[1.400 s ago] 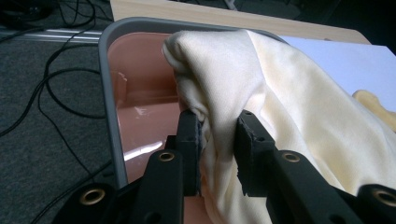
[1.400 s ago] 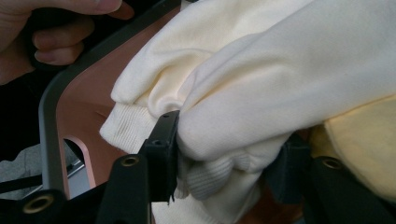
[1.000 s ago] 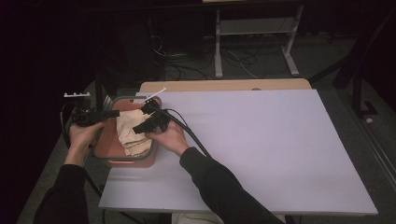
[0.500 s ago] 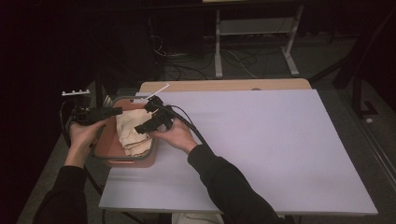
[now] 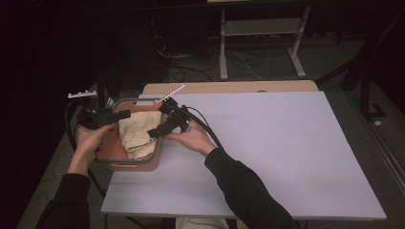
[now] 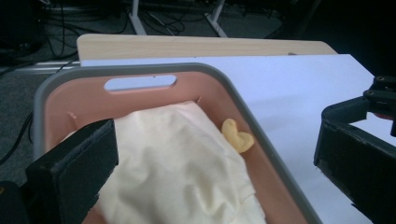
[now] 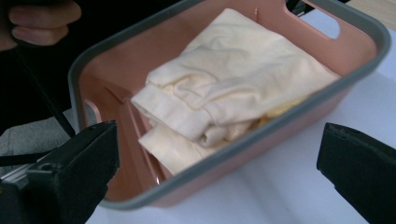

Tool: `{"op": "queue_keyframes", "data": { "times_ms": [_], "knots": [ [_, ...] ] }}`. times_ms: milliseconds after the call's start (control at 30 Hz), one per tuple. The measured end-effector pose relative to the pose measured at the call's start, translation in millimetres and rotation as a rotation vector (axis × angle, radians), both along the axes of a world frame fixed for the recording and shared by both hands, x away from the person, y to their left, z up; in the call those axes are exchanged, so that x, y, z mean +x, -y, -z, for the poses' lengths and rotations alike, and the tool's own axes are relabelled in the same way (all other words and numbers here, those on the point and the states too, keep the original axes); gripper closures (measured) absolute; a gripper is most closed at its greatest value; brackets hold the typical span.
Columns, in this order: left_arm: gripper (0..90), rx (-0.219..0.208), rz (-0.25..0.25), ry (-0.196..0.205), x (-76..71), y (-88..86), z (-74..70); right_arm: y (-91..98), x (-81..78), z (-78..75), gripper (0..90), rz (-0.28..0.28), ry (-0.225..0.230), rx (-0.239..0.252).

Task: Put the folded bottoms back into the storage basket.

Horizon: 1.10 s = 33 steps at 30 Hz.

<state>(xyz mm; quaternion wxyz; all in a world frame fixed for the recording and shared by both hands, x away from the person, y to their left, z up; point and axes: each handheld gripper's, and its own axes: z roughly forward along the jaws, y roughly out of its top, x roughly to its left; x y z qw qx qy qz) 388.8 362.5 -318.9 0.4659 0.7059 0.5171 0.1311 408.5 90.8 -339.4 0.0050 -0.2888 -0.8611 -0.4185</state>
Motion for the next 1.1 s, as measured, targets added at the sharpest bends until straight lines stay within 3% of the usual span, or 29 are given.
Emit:
{"op": "queue_keyframes", "data": {
  "times_ms": [400, 1100],
  "knots": [
    [0.0, 0.034, 0.020, 0.031, -8.7, 21.3, -6.3, 31.2, -5.3, 3.9, 0.0, -0.003, 0.014, -0.001],
    [0.0, 0.056, 0.073, 0.089, -31.1, 54.9, -6.0, 87.8, -12.7, 11.6, 0.0, 0.020, 0.024, 0.015]
  ]
}}
